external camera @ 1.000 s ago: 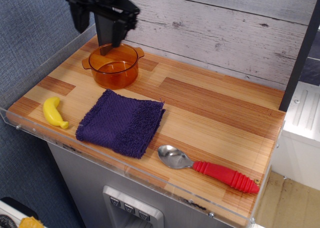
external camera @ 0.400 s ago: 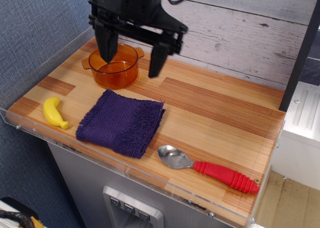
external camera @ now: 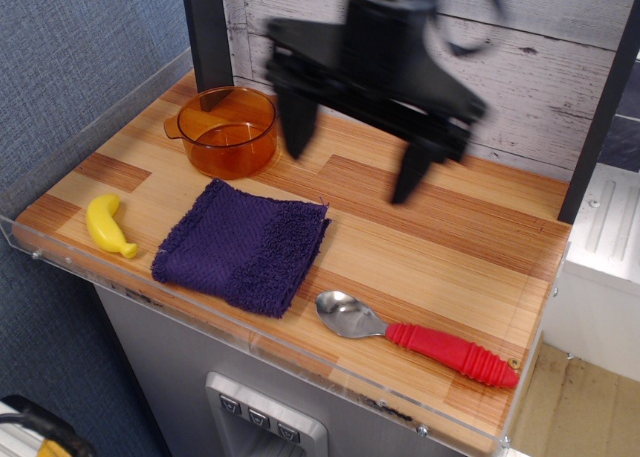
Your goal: Move stock pot to the top left edge
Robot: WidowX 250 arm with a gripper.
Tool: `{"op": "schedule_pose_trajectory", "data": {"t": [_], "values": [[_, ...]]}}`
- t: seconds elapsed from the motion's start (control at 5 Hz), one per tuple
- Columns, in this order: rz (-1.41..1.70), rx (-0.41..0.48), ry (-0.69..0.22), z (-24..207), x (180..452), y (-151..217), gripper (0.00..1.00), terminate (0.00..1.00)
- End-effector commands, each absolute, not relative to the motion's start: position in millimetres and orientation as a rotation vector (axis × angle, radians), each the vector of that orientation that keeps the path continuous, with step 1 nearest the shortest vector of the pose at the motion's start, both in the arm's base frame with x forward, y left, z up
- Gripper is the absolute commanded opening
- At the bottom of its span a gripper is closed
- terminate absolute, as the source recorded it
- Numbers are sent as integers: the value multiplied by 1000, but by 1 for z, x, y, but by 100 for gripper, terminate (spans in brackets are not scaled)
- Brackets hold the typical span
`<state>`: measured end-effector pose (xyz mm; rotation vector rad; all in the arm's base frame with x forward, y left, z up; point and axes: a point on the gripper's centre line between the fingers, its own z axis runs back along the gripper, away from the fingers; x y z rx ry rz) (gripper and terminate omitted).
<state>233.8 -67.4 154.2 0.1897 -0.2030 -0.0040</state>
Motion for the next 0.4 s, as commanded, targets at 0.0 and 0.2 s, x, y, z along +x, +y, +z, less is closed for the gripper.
{"op": "schedule_pose_trajectory", "data": {"t": [0.0, 0.2], "values": [[-134, 159, -271, 166, 220, -125, 100, 0], [-134, 159, -271, 166, 220, -125, 100, 100]]}}
